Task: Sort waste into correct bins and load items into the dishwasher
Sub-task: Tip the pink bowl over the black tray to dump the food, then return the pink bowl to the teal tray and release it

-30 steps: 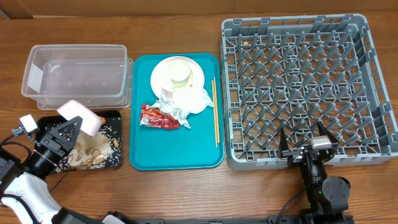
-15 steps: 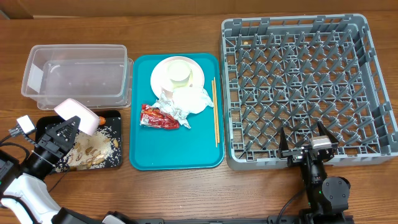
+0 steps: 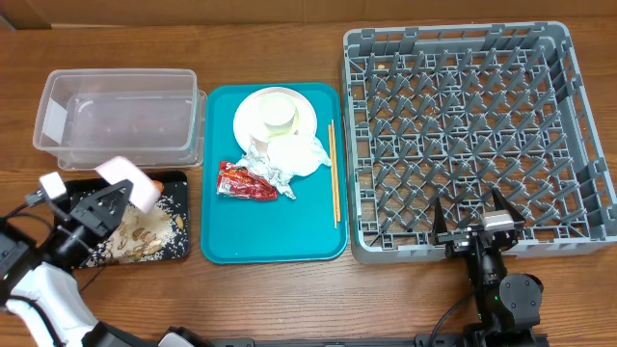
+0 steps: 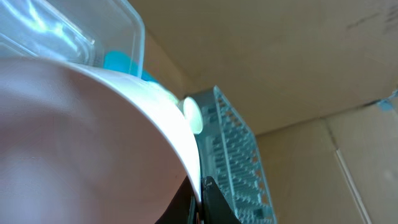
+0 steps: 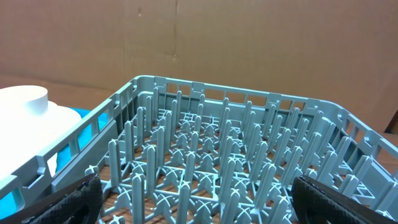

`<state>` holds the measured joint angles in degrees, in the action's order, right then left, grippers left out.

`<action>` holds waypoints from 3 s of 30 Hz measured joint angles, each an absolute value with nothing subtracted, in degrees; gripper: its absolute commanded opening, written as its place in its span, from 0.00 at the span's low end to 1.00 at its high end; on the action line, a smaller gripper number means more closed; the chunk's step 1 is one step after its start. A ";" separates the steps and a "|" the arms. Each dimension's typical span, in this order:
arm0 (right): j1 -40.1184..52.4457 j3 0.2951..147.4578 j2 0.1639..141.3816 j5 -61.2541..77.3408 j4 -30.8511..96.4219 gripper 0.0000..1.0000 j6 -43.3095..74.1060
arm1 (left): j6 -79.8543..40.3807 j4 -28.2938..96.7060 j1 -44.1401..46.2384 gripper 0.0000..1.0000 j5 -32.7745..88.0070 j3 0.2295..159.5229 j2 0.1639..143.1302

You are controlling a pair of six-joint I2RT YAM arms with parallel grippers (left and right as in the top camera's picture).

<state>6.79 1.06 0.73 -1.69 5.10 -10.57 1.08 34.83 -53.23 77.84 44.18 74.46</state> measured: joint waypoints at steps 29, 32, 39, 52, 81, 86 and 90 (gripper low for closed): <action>6.79 1.06 0.73 -1.67 5.13 1.00 -10.57 | -12.12 46.30 13.26 0.07 25.56 52.51 74.46; 6.79 1.06 0.73 -1.69 5.10 1.00 -10.55 | -13.69 45.34 18.20 0.08 21.45 52.51 74.46; 6.79 1.06 0.73 -1.69 5.10 1.00 -10.57 | -16.05 41.63 25.80 0.09 16.34 52.56 75.72; 6.79 1.06 0.73 -1.69 5.15 1.00 -10.55 | -16.56 36.45 28.91 0.15 18.72 52.56 83.96; 6.79 1.06 0.73 -1.67 5.10 1.00 -10.55 | -20.97 50.68 18.63 0.53 -4.29 68.88 83.83; 6.76 1.06 0.73 -1.69 5.13 1.00 -10.57 | -24.36 50.65 15.57 0.57 -5.15 68.88 86.59; 6.79 1.06 0.73 -1.67 5.10 1.00 -10.57 | -25.63 50.52 15.49 0.56 -5.21 68.88 90.96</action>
